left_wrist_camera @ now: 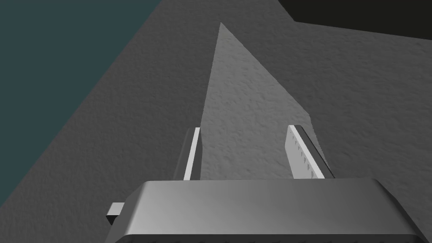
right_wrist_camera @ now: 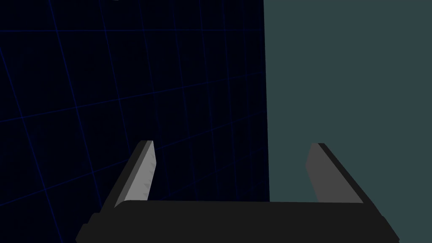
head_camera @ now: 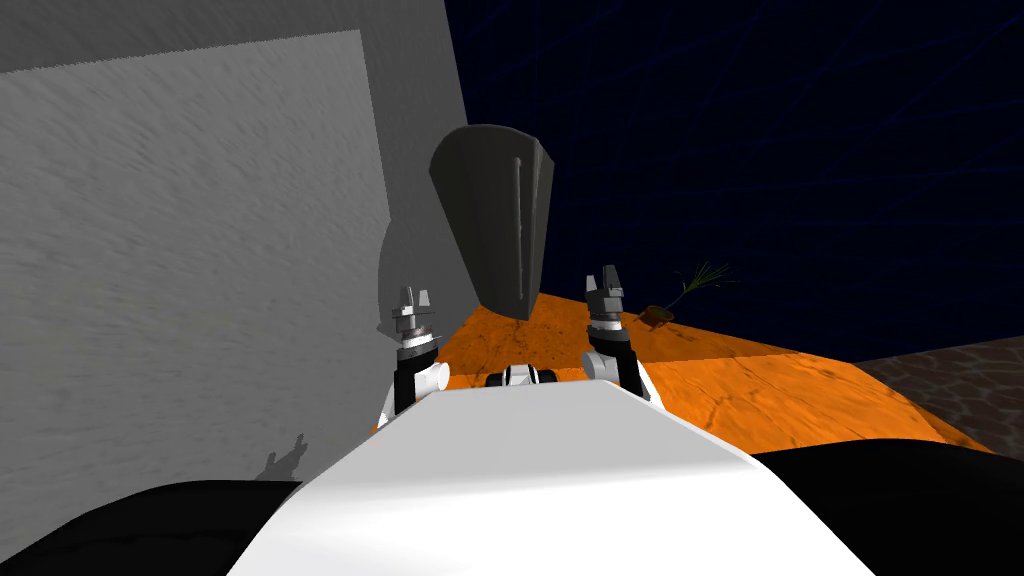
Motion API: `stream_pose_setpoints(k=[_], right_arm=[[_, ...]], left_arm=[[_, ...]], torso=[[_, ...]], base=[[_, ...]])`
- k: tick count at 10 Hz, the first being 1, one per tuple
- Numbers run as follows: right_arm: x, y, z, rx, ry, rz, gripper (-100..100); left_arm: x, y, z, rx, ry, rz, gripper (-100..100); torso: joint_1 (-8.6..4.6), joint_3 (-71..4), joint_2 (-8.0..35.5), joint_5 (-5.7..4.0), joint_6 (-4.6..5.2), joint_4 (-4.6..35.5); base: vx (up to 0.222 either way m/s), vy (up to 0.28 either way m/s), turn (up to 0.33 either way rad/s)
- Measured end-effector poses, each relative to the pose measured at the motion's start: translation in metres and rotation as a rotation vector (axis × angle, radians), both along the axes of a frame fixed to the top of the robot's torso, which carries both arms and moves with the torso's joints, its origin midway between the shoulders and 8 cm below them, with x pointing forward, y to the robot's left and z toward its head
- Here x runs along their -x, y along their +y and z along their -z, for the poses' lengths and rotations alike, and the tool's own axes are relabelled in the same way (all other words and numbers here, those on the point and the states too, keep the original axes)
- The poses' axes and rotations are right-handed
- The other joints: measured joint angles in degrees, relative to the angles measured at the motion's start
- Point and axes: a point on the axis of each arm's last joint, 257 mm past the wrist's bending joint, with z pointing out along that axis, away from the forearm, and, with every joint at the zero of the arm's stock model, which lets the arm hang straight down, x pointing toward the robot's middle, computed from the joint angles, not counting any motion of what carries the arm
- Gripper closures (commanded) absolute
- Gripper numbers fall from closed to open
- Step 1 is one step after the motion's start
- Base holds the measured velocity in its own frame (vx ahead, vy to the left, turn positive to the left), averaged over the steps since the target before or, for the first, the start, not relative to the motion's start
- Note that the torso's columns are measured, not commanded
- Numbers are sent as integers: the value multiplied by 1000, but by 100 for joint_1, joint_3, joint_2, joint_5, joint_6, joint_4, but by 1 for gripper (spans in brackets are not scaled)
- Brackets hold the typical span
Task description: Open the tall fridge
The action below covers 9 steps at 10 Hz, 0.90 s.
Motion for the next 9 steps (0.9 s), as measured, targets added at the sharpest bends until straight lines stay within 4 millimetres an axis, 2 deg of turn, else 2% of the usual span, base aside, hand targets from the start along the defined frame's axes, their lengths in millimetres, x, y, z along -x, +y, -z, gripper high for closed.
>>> stream_pose_setpoints(k=[2,6,8,9], right_arm=[[0,0,0,0,1,0,0],[0,0,0,0,1,0,0],[0,0,0,0,1,0,0],[0,0,0,0,1,0,0]], left_arm=[[-14,-6,4,-8,27,53,-100],[-63,-21,25,29,117,172,-100],[-77,-26,28,48,142,213,-100],[-91,-28,35,60,171,238,-100]], torso=[[-15,-513,236,-5,0,243],[-8,-537,268,-2,0,269],[18,-534,272,6,0,270],[0,-539,265,1,0,268]], base=[[53,-72,6],[64,-116,7],[60,-83,9],[52,-87,6]])
